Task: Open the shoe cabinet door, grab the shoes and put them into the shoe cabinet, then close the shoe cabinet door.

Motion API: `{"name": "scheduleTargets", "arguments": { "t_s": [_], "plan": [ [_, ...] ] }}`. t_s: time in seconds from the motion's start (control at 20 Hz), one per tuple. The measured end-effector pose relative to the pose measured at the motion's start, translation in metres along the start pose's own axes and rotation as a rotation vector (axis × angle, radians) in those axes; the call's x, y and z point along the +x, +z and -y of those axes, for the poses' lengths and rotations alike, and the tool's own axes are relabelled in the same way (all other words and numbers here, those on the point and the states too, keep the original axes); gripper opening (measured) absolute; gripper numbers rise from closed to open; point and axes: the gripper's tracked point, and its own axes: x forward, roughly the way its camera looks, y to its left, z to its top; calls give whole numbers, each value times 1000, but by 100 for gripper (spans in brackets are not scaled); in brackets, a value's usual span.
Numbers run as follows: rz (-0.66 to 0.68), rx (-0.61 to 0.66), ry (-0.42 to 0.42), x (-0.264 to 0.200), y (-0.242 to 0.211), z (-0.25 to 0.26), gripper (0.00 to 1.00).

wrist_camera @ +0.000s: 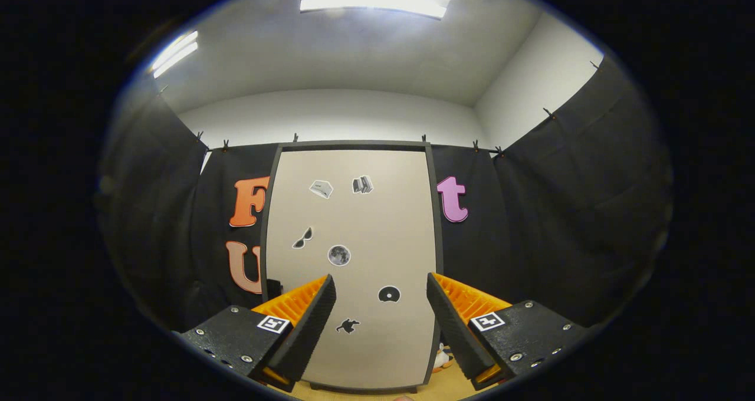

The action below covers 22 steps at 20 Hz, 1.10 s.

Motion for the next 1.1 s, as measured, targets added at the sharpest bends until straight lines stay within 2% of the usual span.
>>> {"name": "scheduleTargets", "arguments": {
  "t_s": [0.3, 0.55, 0.75, 1.1],
  "plan": [
    [5, -7, -28, 10, -2, 12, 96],
    [0, -2, -6, 16, -5, 3, 96],
    [-8, -3, 29, 19, -11, -16, 96],
    [-92, 40, 149, 27, -48, -82, 96]
  ]
}}
